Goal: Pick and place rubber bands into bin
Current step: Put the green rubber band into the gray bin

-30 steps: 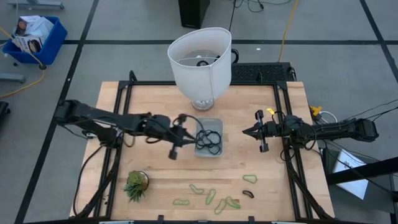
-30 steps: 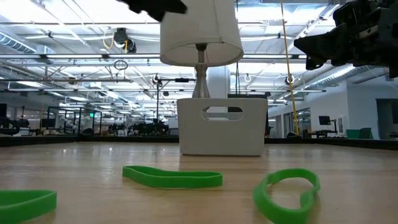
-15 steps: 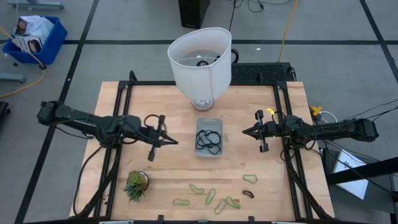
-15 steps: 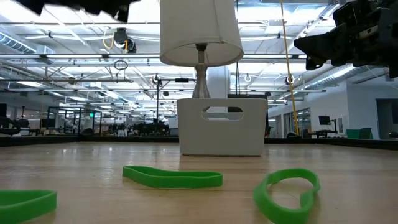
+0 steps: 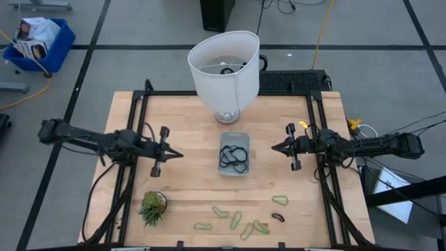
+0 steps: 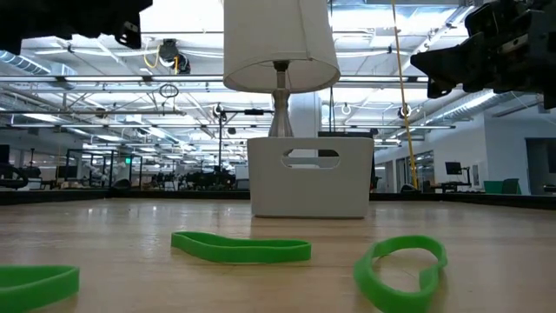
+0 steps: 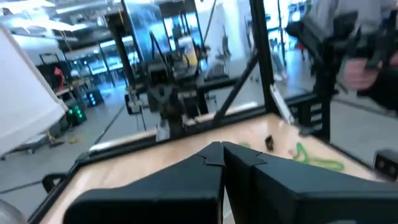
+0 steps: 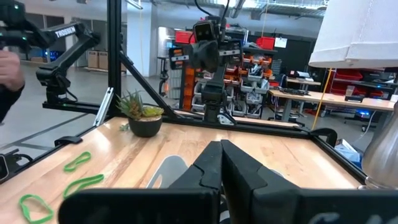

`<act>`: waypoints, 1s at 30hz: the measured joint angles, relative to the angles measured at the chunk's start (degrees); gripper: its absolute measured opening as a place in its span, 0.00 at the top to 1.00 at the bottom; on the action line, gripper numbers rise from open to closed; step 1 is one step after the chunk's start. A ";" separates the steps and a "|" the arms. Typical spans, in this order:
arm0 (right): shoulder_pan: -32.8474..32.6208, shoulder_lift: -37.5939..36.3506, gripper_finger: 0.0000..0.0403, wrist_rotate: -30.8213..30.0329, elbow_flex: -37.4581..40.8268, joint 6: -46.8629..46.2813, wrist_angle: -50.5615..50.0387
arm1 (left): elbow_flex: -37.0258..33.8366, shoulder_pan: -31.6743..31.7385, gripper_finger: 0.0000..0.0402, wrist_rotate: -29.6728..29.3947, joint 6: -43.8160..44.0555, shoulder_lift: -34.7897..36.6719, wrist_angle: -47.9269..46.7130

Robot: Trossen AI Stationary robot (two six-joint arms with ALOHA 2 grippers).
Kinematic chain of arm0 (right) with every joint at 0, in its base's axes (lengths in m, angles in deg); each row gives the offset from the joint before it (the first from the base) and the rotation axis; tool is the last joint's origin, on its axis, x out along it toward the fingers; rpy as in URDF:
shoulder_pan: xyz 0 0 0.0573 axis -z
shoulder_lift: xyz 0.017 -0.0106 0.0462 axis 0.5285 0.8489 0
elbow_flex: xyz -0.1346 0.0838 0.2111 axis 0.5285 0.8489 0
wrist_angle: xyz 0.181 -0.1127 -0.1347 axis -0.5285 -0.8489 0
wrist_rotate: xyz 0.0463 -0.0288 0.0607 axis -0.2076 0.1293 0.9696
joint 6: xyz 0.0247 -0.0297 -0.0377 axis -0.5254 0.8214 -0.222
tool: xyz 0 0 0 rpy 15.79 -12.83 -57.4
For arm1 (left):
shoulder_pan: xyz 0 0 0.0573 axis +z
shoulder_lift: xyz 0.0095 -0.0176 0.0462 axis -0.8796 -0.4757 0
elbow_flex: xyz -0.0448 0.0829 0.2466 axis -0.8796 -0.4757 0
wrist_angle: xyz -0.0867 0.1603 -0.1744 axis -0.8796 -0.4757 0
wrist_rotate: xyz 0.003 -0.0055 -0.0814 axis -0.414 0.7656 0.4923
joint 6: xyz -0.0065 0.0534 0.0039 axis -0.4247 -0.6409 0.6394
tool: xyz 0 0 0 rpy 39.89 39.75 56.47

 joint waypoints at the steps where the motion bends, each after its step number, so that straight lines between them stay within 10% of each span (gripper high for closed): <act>1: 0.00 0.00 1.00 0.00 0.00 -0.41 0.00 | -0.03 0.16 1.00 0.15 0.19 0.66 -1.26; 13: 0.00 0.03 1.00 -0.11 0.00 -3.04 0.08 | -0.17 0.17 1.00 -5.01 -4.96 3.79 -21.59; 30: 0.00 0.00 1.00 -0.17 0.00 -1.90 2.40 | -12.08 6.67 1.00 9.37 -9.83 14.14 -4.70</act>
